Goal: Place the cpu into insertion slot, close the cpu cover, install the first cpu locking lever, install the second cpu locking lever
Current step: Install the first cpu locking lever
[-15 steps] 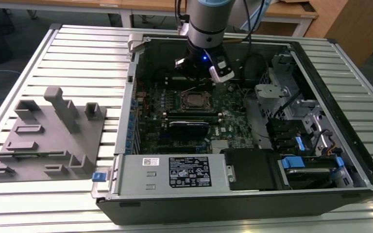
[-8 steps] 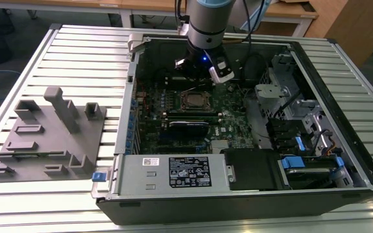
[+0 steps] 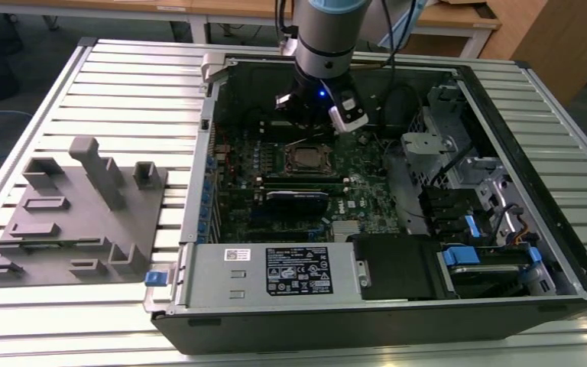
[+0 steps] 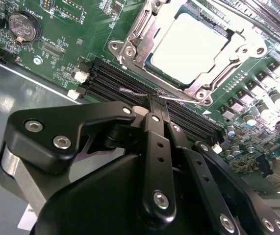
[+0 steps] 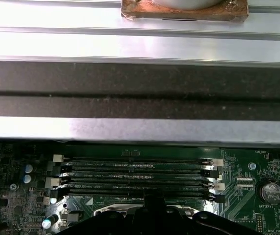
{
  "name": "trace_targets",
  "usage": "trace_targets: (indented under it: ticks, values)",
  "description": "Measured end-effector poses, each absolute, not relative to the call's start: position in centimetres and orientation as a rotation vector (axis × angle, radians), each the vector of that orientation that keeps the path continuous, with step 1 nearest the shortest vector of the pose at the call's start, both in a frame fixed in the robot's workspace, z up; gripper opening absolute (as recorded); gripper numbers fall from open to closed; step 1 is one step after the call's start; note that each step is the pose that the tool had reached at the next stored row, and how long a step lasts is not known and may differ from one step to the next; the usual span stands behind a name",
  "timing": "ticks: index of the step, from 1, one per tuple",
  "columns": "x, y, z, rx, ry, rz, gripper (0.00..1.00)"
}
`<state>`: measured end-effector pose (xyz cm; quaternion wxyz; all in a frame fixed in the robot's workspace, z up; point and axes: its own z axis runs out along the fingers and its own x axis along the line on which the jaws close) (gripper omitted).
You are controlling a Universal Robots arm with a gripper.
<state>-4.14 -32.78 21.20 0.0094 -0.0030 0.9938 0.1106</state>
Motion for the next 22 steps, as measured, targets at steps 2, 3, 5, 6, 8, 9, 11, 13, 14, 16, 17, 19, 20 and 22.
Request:
trace_targets:
  ticks: [2,3,5,6,8,9,11,13,14,16,17,19,20,22]
  values:
    - [-4.04,-32.78,21.17,-0.009,3.104,0.345,0.11]
    - [-3.99,-32.78,21.16,-0.009,3.104,0.345,0.11]
    - [-3.95,-32.78,21.11,-0.009,3.103,0.346,0.11]
    - [-3.94,-32.77,21.06,-0.009,3.103,0.346,0.11]
    - [-3.91,-32.76,20.91,-0.009,3.104,0.345,0.11]
    - [-3.91,-32.76,20.82,-0.009,3.104,0.346,0.11]
    - [-3.9,-32.75,20.67,-0.009,3.104,0.345,0.11]
    - [-3.87,-32.75,20.55,-0.008,3.104,0.345,0.11]
    - [-3.85,-32.75,20.5,-0.004,3.103,0.345,0.11]
    - [-3.84,-32.75,20.45,0.022,3.101,0.344,0.11]
    - [-3.84,-32.74,20.43,0.043,3.1,0.344,0.11]
    - [-3.83,-32.73,20.41,0.074,3.097,0.344,0.11]
    - [-3.83,-32.73,20.41,0.075,3.097,0.344,0.11]
    - [-3.83,-32.73,20.4,0.076,3.097,0.344,0.11]
